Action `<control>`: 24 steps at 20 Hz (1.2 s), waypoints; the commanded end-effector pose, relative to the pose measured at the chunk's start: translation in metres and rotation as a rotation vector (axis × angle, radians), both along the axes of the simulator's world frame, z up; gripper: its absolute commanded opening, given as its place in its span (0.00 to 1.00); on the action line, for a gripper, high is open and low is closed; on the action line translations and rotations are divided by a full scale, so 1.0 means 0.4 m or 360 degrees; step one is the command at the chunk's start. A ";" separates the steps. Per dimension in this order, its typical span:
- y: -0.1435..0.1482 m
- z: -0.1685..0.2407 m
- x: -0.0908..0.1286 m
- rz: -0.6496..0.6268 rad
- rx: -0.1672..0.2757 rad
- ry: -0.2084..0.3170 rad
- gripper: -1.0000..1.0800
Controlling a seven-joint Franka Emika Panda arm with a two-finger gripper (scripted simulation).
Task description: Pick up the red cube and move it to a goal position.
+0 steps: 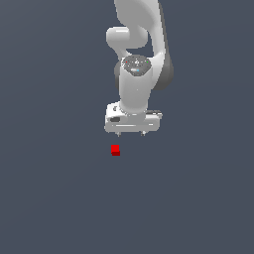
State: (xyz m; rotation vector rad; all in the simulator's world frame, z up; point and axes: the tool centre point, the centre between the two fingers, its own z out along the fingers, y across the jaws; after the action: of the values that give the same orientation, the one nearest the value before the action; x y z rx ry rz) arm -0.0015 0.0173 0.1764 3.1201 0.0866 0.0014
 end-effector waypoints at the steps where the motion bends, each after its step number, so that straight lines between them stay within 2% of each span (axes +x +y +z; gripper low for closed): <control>1: 0.000 0.000 0.000 0.0000 0.0000 0.0000 0.96; 10: -0.032 -0.063 -0.007 0.0009 0.0005 0.0000 0.96; 24: -0.162 -0.333 -0.028 0.0048 0.0027 0.0002 0.96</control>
State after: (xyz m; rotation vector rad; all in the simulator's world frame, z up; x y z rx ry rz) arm -0.0124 -0.0432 0.0531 3.1339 0.1294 -0.0018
